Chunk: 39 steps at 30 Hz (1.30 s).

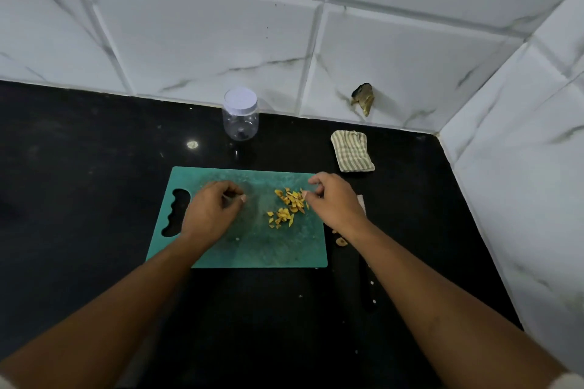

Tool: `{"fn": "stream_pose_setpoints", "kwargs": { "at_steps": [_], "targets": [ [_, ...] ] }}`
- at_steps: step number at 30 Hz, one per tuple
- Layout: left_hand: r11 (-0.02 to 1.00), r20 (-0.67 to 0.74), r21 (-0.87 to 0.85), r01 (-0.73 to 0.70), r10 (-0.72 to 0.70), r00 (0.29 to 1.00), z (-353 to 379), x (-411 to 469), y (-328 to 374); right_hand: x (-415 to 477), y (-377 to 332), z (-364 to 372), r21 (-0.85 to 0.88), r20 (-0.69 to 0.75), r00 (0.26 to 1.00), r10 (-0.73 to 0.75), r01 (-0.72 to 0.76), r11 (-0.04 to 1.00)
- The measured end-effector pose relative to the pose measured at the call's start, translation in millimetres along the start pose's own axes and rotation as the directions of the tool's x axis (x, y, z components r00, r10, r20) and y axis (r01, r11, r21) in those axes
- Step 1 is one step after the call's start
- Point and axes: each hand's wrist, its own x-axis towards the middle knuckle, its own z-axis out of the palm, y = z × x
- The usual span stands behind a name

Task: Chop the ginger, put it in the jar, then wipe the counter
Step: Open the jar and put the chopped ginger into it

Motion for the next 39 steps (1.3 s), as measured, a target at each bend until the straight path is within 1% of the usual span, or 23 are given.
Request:
{"fn": "stream_pose_setpoints", "kwargs": {
  "at_steps": [8, 12, 16, 19, 25, 27, 29, 31, 32, 34, 35, 37, 38, 39],
  "targets": [
    [0.996, -0.033, -0.076, 0.054, -0.056, 0.998, -29.4, 55.3, 2.3, 69.1, -52.7, 2.4, -0.066, 0.061, 0.995, -0.083, 0.087, 0.994],
    [0.982, -0.023, -0.167, 0.084, -0.089, 0.996, -47.2, 86.4, 4.6, 105.8, -89.5, 1.7, -0.101, 0.095, 0.989, -0.110, 0.119, 0.988],
    [0.969, 0.031, -0.205, 0.137, -0.133, 0.991, -58.8, 115.9, 4.4, 143.2, -121.2, 3.4, -0.133, 0.097, 0.987, -0.127, 0.140, 0.981],
    [0.953, 0.084, -0.242, 0.183, -0.167, 0.982, -62.3, 139.0, 2.8, 172.8, -142.9, 7.5, -0.209, 0.107, 0.983, -0.150, 0.170, 0.963],
    [0.920, 0.180, -0.336, 0.200, -0.146, 0.973, -56.4, 161.9, -4.6, 212.3, -159.9, 22.6, -0.367, 0.284, 0.938, -0.197, 0.296, 0.882],
    [0.908, 0.195, -0.366, 0.204, -0.139, 0.971, -53.4, 161.1, -6.9, 214.8, -162.0, 21.2, -0.374, 0.269, 0.944, -0.193, 0.287, 0.882],
    [0.884, 0.175, -0.423, 0.200, -0.137, 0.975, -51.3, 157.0, -7.6, 210.7, -164.8, 15.1, -0.345, 0.229, 0.957, -0.180, 0.253, 0.904],
    [0.809, 0.164, -0.537, 0.240, -0.179, 0.970, -51.2, 150.5, -7.4, 200.8, -166.4, 5.0, -0.243, 0.175, 0.975, -0.140, 0.180, 0.953],
    [0.740, 0.180, -0.610, 0.285, -0.221, 0.959, -52.0, 145.7, -5.9, 192.9, -166.5, -2.2, -0.168, 0.151, 0.983, -0.108, 0.133, 0.977],
    [0.556, 0.273, -0.733, 0.392, -0.287, 0.918, -54.3, 135.6, 1.1, 173.0, -165.3, -17.6, 0.025, 0.152, 0.988, -0.036, 0.032, 0.999],
    [0.464, 0.339, -0.770, 0.438, -0.284, 0.897, -55.7, 130.3, 6.8, 161.9, -164.5, -25.3, 0.120, 0.171, 0.985, -0.011, -0.010, 0.993],
    [0.305, 0.449, -0.814, 0.494, -0.209, 0.869, -56.5, 119.3, 20.9, 139.3, -162.1, -39.6, 0.237, 0.212, 0.977, -0.007, -0.044, 0.971],
    [0.254, 0.469, -0.830, 0.496, -0.162, 0.868, -56.0, 113.8, 29.6, 128.2, -160.0, -46.0, 0.262, 0.226, 0.974, -0.020, -0.041, 0.964],
    [0.230, 0.466, -0.845, 0.483, -0.129, 0.875, -55.1, 107.8, 39.6, 116.8, -157.3, -52.7, 0.272, 0.233, 0.972, -0.039, -0.027, 0.962]
  ]
}}
